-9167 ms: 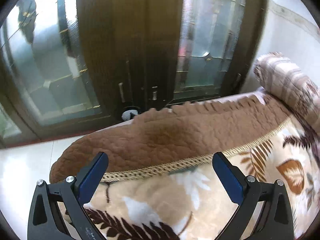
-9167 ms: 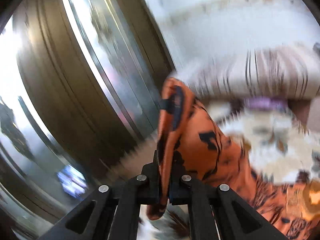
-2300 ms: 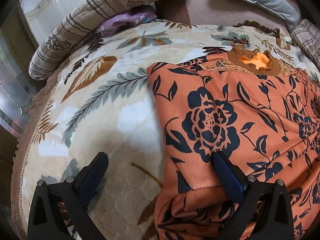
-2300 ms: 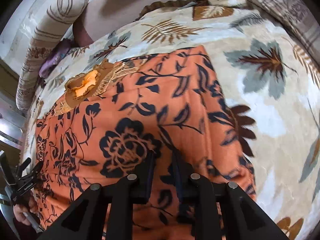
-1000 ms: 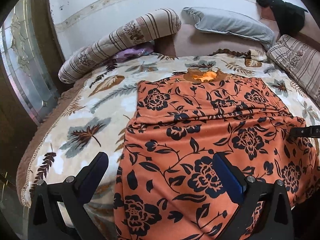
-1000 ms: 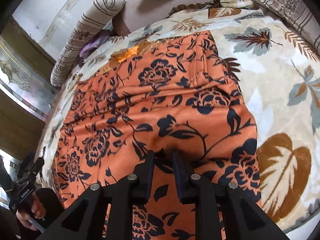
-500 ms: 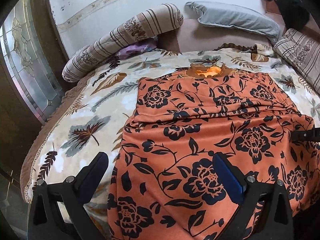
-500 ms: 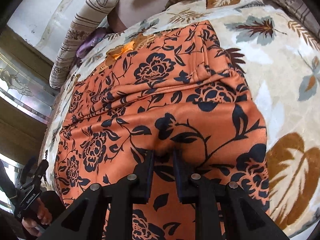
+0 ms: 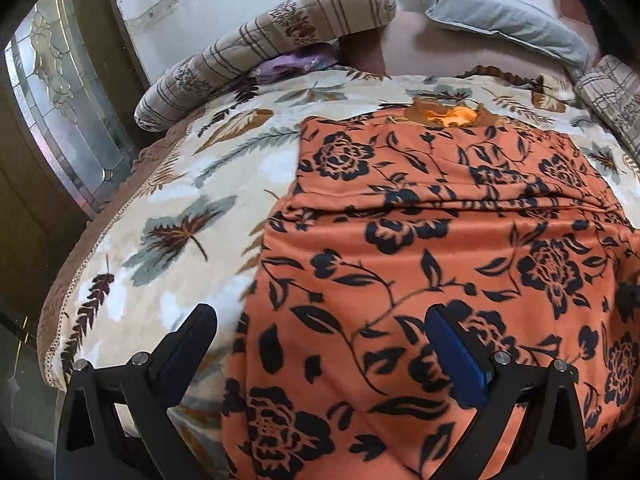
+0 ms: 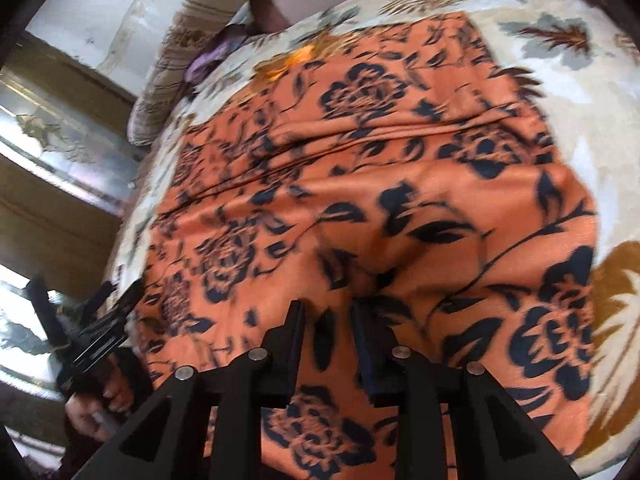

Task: Fold small clothes
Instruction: 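Smooth the folded blouse flat with the right gripper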

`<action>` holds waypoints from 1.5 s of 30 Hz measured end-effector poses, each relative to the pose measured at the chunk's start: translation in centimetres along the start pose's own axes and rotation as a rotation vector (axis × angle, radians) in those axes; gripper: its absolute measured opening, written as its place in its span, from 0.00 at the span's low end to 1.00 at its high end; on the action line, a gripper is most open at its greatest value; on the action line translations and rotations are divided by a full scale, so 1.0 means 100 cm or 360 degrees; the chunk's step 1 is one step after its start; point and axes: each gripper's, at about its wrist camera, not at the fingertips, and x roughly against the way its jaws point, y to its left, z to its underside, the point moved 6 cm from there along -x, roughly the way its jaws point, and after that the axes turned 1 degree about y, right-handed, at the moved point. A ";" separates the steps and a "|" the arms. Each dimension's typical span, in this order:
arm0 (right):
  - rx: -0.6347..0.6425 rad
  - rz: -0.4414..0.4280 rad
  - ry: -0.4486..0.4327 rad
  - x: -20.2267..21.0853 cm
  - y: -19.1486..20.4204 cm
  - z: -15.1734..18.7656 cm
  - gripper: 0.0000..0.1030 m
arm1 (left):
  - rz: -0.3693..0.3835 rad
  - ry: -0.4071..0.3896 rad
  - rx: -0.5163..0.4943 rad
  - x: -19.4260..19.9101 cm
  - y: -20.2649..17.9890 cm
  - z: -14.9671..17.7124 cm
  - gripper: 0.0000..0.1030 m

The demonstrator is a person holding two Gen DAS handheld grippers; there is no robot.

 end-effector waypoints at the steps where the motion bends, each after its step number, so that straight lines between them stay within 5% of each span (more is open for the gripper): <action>1: 0.0017 0.0002 -0.0018 0.002 0.003 -0.001 0.27 | -0.0008 -0.0006 -0.0003 0.000 0.001 -0.004 1.00; 8: -0.0109 -0.0045 -0.0408 0.050 -0.014 -0.036 0.27 | -0.0093 0.0000 -0.0017 -0.022 0.011 -0.043 1.00; 16: -0.0297 0.0012 -0.0371 0.040 -0.038 -0.047 0.27 | -0.0195 0.0083 -0.0064 -0.056 0.002 -0.066 1.00; 19: -0.0329 0.0095 -0.0241 0.025 -0.049 -0.044 0.27 | -0.0222 0.0246 -0.0113 -0.076 -0.002 -0.053 1.00; 21: -0.0412 0.0034 -0.0140 0.017 -0.057 -0.044 0.28 | -0.0207 0.0285 -0.0146 -0.080 -0.005 -0.042 1.00; 27: -0.0318 0.0020 -0.0424 0.052 -0.060 -0.100 0.28 | -0.0230 0.0113 -0.0254 -0.059 0.001 -0.074 1.00; 32: -0.0364 0.0015 -0.0414 0.036 -0.074 -0.143 0.28 | -0.0339 0.0040 -0.0263 -0.071 0.013 -0.126 1.00; 39: -0.0375 0.0138 -0.0381 0.007 -0.095 -0.174 0.28 | -0.0370 0.0305 -0.0190 -0.150 0.015 -0.138 1.00; 45: -0.0416 0.0204 -0.0439 -0.005 -0.114 -0.194 0.27 | -0.0318 0.0309 -0.0128 -0.156 0.017 -0.136 1.00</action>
